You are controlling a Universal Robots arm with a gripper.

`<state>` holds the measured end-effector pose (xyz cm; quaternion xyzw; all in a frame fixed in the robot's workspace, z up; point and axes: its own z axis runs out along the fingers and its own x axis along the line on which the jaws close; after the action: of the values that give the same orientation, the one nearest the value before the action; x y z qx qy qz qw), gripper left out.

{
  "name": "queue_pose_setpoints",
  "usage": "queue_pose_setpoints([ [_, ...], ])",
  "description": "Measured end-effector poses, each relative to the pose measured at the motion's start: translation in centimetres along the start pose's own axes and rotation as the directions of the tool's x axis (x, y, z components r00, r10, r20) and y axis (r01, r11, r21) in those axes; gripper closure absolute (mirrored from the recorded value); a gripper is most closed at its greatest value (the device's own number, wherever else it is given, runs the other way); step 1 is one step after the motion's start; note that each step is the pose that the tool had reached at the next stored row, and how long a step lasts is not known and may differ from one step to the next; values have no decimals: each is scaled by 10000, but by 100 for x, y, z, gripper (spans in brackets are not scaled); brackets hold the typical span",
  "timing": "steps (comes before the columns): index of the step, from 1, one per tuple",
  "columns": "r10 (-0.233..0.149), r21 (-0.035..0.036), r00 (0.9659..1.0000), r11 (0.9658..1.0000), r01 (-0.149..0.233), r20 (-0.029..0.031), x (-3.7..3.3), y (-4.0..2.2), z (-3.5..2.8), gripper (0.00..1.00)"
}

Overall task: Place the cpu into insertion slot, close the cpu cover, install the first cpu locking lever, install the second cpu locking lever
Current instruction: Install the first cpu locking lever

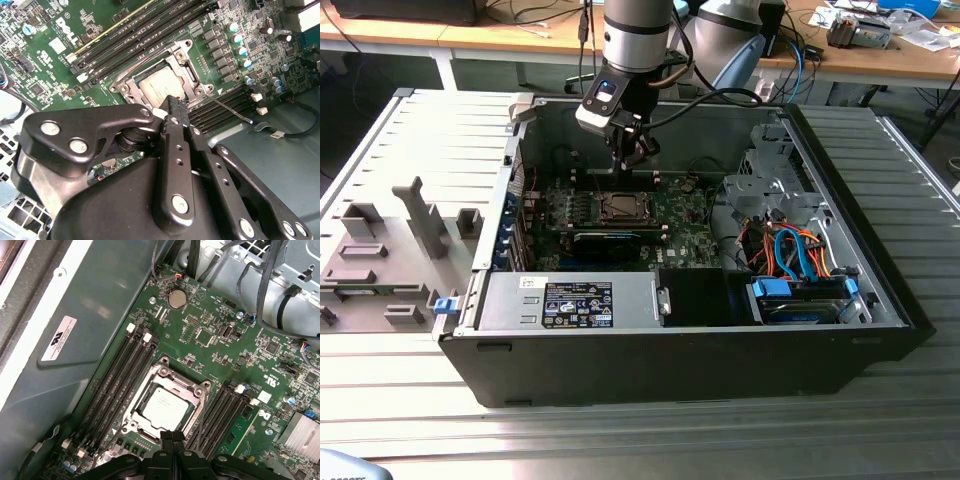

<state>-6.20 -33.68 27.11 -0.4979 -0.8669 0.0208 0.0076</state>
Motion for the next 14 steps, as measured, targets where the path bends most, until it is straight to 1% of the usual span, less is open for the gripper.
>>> queue_pose_setpoints([
  [14, 2, 34, 10000, 10000, -2, 58, 0, 0, 2, 89],
])
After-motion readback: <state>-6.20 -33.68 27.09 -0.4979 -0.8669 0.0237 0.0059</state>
